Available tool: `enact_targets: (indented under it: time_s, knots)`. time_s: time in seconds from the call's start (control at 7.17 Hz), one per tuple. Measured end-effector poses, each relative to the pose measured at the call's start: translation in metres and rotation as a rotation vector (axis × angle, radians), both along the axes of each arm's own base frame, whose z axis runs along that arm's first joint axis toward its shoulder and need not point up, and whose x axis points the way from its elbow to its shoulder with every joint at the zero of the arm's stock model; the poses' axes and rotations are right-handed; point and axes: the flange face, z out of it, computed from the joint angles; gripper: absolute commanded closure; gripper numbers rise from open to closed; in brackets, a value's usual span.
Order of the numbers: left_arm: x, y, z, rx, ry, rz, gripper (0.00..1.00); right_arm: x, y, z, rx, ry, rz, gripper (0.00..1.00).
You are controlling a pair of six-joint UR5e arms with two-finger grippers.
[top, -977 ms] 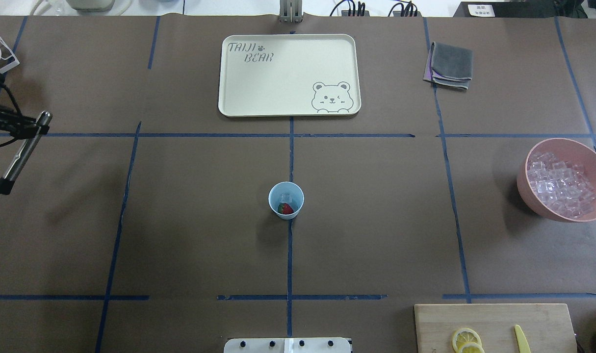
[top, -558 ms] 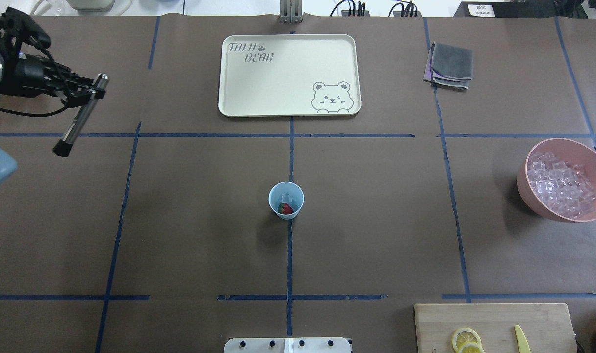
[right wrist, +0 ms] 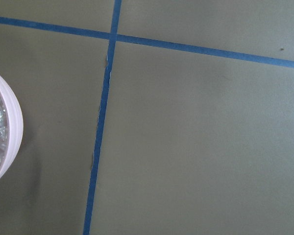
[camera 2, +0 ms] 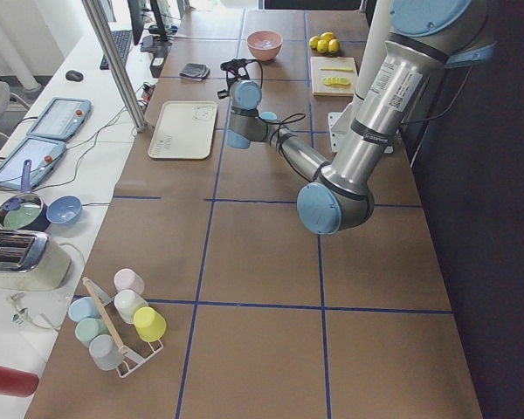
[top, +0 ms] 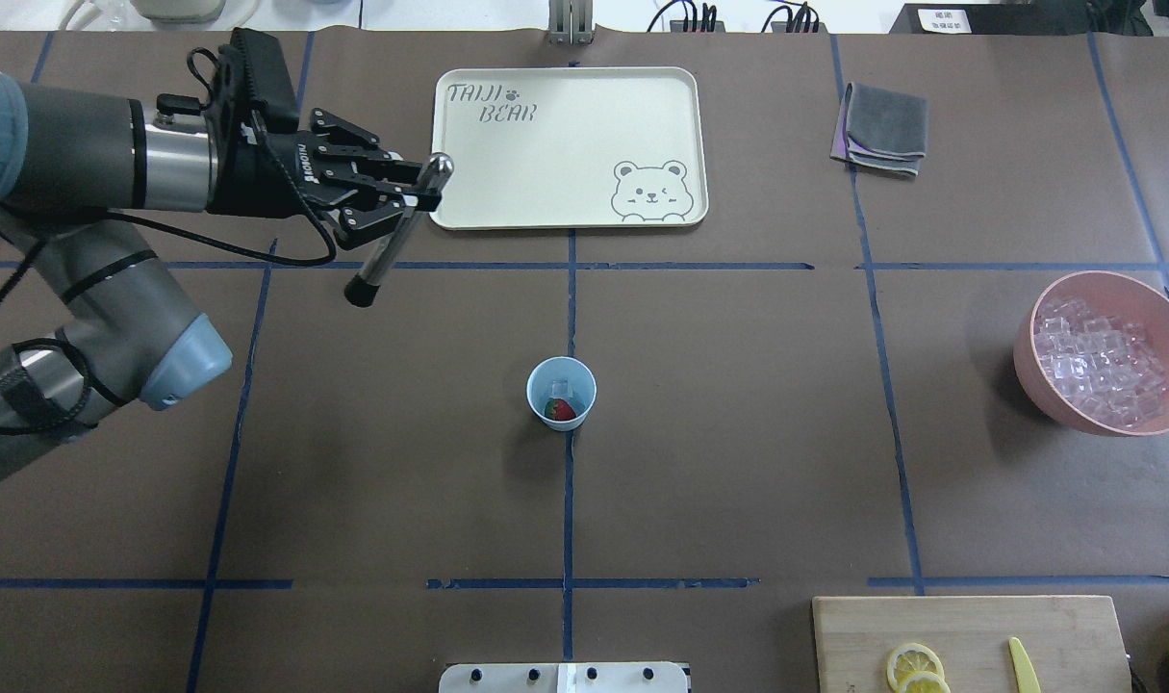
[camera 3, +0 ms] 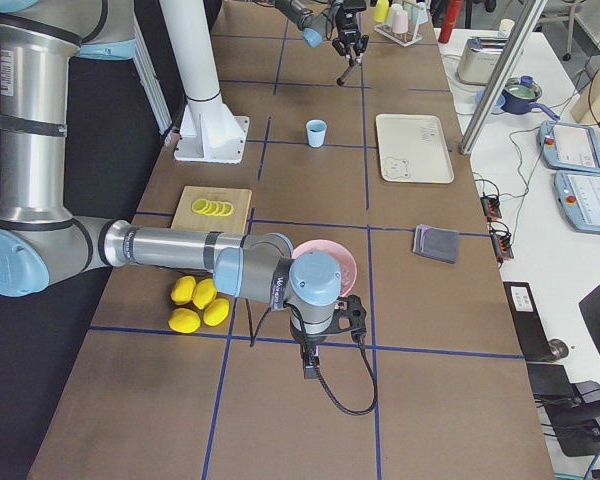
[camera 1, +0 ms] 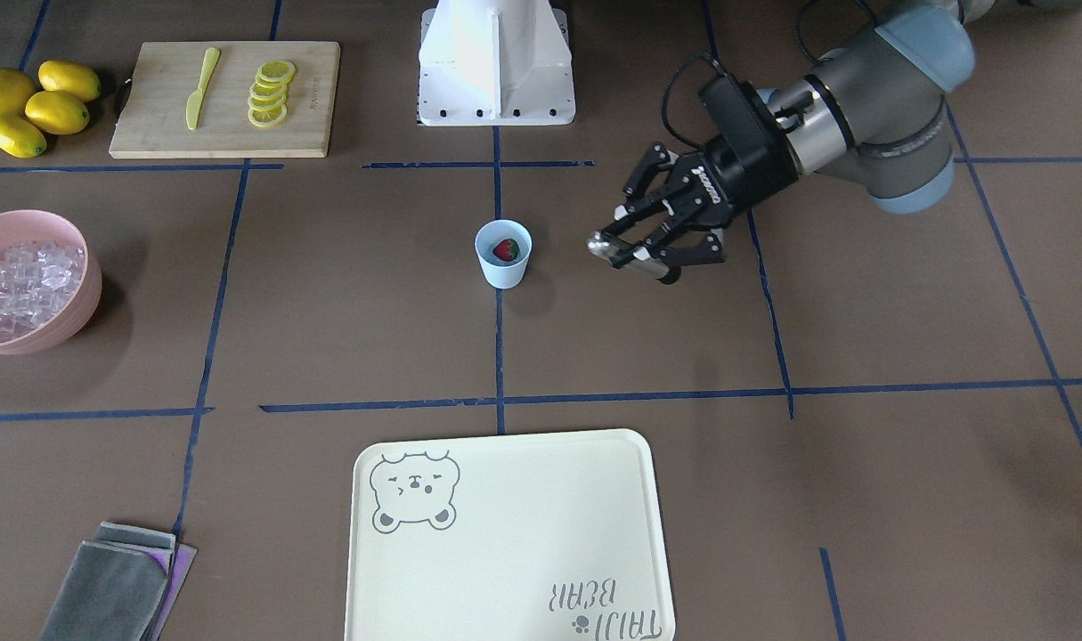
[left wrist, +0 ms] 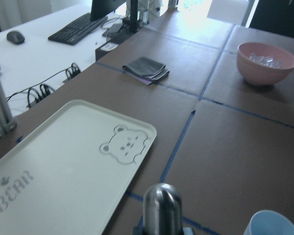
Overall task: Mash ice and strawberries in cup
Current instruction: 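Carry the pestle with the left gripper over the light-blue cup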
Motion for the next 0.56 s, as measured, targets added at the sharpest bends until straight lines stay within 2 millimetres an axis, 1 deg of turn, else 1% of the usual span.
enact_targets:
  time_s: [0.14,0.28,0.42,0.56]
  knots:
    - [0.028,0.030,-0.023,0.054,0.129,-0.037,0.97,0.000,-0.001,-0.001,0.002,0.000,0.000,0.01]
    - [0.050,0.062,-0.038,0.099,0.244,-0.065,0.98,0.000,-0.001,-0.001,0.003,0.000,0.000,0.01]
    - [0.061,0.085,-0.046,0.141,0.328,-0.075,0.98,0.000,-0.001,-0.001,0.003,0.000,0.001,0.01]
    - [0.065,0.095,-0.046,0.175,0.386,-0.089,0.99,0.001,-0.002,-0.001,0.003,0.000,0.001,0.01]
